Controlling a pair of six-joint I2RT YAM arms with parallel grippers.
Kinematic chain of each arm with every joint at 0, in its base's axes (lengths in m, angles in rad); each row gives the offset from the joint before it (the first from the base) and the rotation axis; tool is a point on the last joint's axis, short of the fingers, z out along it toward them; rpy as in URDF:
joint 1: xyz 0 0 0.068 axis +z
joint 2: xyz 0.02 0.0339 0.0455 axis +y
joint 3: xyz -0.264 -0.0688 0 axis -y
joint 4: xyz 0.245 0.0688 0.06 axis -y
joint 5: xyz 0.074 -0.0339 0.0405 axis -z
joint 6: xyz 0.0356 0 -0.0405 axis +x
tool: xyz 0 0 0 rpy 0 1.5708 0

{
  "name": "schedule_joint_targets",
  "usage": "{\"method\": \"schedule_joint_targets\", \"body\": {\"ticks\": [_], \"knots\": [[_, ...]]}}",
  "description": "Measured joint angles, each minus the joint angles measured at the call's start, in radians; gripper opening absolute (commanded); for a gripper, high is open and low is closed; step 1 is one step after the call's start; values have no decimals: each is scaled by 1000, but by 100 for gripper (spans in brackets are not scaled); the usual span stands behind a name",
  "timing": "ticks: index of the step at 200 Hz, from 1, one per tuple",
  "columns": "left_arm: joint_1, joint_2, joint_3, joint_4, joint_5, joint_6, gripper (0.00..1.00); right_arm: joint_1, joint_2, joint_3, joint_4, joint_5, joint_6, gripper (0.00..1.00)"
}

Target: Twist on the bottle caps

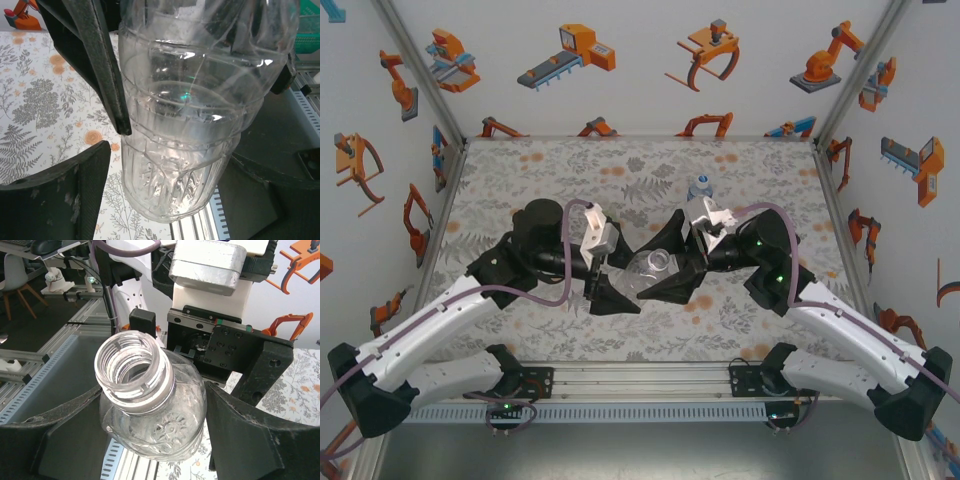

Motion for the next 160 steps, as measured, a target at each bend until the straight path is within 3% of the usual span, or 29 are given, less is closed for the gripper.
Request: {"method": "schedule_joint_targets", "body": {"ticks": [41, 136, 149, 160], "knots": [[-16, 16, 20, -3, -3, 0, 72, 2, -3, 2, -40, 41, -27, 24], [-25, 19, 32, 0, 14, 10, 45, 7, -34, 2, -76, 71, -49, 22], [-25, 19, 32, 0, 14, 11, 43, 7, -35, 2, -75, 71, -49, 27], [-25, 19, 32, -1, 14, 12, 42, 7, -35, 2, -76, 74, -49, 44]]}}
